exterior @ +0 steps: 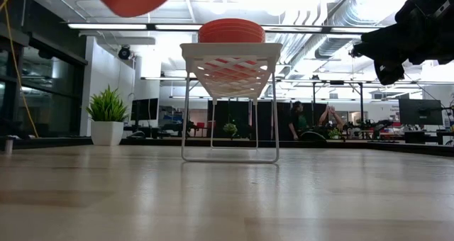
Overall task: Pick & Place Mini bowls
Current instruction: Stack the orange bowl on top of the orange bowl on the shelf
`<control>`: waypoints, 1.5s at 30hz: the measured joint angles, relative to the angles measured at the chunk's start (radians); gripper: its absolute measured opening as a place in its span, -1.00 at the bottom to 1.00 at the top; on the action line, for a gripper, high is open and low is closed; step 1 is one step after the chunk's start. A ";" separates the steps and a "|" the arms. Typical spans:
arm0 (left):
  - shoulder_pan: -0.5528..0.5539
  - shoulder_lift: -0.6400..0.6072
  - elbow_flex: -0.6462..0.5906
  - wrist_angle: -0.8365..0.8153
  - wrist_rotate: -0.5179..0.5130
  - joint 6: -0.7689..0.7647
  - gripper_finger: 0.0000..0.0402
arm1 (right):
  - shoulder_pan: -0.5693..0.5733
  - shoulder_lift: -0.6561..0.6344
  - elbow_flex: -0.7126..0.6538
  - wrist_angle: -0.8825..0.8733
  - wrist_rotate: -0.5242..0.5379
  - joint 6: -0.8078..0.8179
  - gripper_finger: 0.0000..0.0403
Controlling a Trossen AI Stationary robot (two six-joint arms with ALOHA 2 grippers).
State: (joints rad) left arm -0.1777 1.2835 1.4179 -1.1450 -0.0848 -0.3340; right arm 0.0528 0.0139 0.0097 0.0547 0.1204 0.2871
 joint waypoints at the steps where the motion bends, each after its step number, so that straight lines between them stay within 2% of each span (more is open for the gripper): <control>1: 0.014 0.000 0.003 0.005 0.001 0.011 -1.00 | 0.000 0.000 0.000 0.000 0.000 0.000 -0.47; 15: 0.178 0.000 0.004 0.198 0.026 0.064 -1.00 | 0.000 0.000 0.000 0.001 0.000 0.000 -0.47; 28: 0.309 0.064 0.005 0.386 0.073 -0.146 -1.00 | 0.000 0.000 0.000 0.001 0.000 0.000 -0.47; 32: 0.339 0.103 0.008 0.457 0.131 -0.172 -1.00 | 0.000 0.000 0.000 0.001 0.000 0.000 -0.47; 35: 0.356 0.106 0.004 0.435 0.150 -0.187 -1.00 | 0.000 0.000 0.000 0.000 0.000 0.000 -0.47; 45: 0.355 0.155 0.006 0.431 0.123 -0.214 -1.00 | 0.000 0.000 0.000 -0.002 0.000 0.000 -0.47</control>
State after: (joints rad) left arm 0.1776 1.4389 1.4239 -0.7139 0.0377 -0.5480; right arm 0.0528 0.0139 0.0097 0.0525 0.1200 0.2874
